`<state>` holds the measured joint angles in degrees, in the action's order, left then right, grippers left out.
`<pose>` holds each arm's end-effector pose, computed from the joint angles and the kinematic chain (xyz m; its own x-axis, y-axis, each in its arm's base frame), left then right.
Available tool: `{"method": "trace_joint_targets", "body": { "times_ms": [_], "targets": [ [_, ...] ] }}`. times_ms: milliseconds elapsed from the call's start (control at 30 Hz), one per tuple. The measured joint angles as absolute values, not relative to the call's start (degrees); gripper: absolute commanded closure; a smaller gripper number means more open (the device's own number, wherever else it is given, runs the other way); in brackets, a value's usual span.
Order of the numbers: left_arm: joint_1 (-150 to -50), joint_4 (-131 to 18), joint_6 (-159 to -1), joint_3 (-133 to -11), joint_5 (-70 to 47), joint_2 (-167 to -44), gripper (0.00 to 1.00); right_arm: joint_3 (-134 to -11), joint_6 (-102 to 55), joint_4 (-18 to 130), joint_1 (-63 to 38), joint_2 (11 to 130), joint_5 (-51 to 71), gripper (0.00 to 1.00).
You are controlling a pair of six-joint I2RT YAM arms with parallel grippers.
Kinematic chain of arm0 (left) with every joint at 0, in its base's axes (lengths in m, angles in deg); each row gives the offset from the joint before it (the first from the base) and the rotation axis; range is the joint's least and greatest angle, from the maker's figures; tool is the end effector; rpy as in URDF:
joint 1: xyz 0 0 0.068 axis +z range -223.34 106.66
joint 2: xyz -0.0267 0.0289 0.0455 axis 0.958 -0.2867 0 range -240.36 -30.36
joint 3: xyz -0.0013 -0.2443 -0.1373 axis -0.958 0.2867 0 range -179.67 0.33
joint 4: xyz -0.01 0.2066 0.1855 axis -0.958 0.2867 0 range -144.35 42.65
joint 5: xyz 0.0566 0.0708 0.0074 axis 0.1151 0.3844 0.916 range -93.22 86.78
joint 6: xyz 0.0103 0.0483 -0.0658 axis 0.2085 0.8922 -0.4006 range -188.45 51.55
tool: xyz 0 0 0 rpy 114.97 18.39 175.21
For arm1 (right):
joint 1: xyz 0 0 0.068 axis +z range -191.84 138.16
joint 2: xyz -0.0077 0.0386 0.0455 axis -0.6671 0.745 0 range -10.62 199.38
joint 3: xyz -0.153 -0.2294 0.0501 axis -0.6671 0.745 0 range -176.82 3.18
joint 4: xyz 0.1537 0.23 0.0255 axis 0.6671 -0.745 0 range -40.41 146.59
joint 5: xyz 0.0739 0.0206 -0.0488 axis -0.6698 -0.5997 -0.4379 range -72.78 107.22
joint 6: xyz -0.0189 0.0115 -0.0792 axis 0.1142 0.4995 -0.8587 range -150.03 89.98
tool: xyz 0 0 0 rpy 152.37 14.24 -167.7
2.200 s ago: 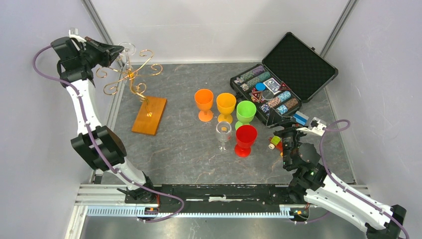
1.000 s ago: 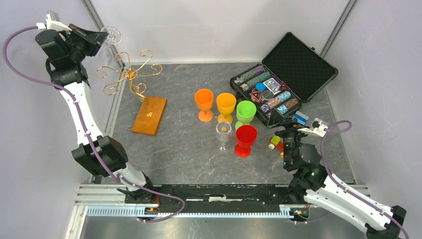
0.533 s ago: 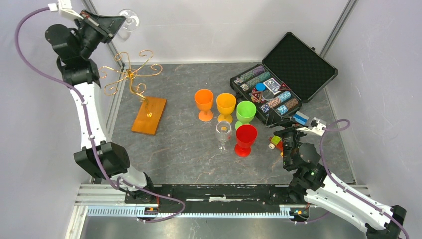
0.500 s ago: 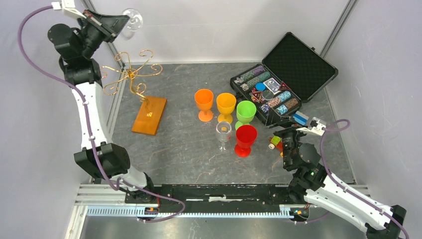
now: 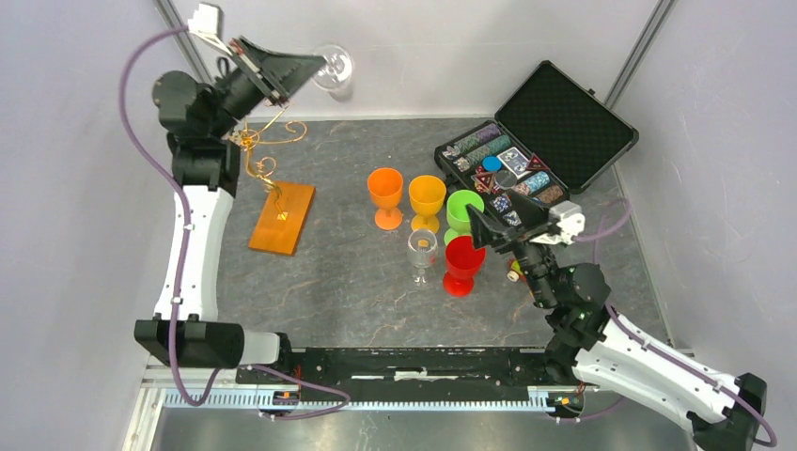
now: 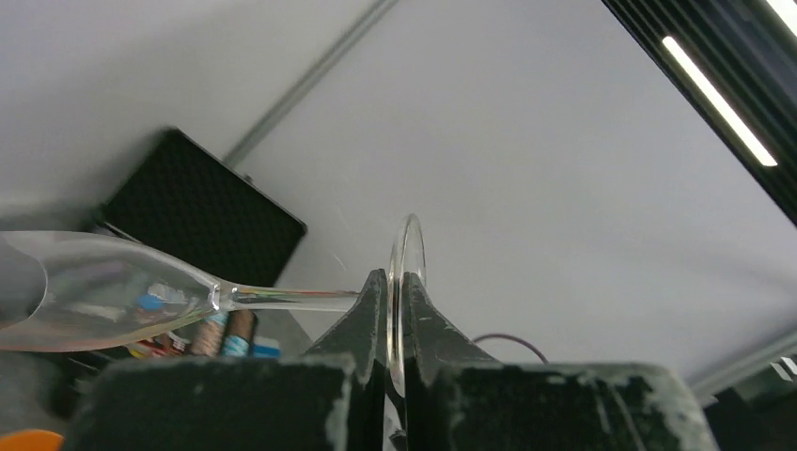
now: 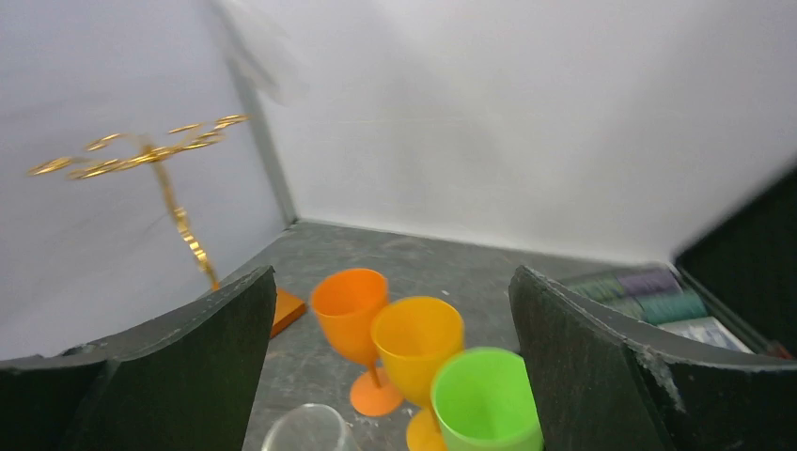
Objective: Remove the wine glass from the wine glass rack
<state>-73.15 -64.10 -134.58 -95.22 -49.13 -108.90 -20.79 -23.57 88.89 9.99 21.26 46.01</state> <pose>0.3102 -0.0505 0.5696 -0.4022 -0.6375 -0.6571 0.6704 0.2838 -0.6856 0.1397 0.1217 0.3368 0.2065 0.4222 -0.8827 -0.4440 0.8443 0.3000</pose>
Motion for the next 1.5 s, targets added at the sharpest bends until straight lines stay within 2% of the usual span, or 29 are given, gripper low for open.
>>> {"method": "trace_joint_targets", "body": {
  "times_ms": [300,533,700,867,1033,1133,1400,1500],
  "targets": [
    [-82.20,-63.65,-140.39,-76.31,-48.30,-100.24,0.98,-37.77,-33.58,87.33,9.97,34.79,18.25,0.02],
    [-83.71,-56.80,-140.24,-70.56,-46.90,-88.42,0.98,-45.72,-36.72,87.42,9.97,46.07,5.03,0.06],
    [-83.82,-53.99,-139.73,-67.48,-46.88,-80.68,0.98,-50.25,-37.05,88.95,10.01,54.09,0.11,0.09],
    [-83.97,-50.25,-138.68,-64.70,-47.09,-78.17,0.98,-56.61,-36.53,89.26,10.04,62.05,-3.60,0.19],
    [-83.97,-45.85,-137.29,-63.70,-46.90,-78.28,0.98,-57.48,-35.33,90.57,10.67,65.06,-6.95,0.40],
    [-83.97,-44.67,-136.85,-63.68,-46.92,-78.04,0.98,-57.48,-34.60,91.33,11.28,65.52,-8.54,0.49],
    [-83.97,-43.76,-136.56,-63.37,-46.92,-76.46,0.98,-58.47,-33.29,93.87,11.68,67.33,-10.73,0.62],
    [-83.97,-43.73,-136.56,-63.02,-46.92,-75.81,0.98,-58.97,-32.75,94.37,11.68,68.51,-10.93,0.75]
  ]
}}
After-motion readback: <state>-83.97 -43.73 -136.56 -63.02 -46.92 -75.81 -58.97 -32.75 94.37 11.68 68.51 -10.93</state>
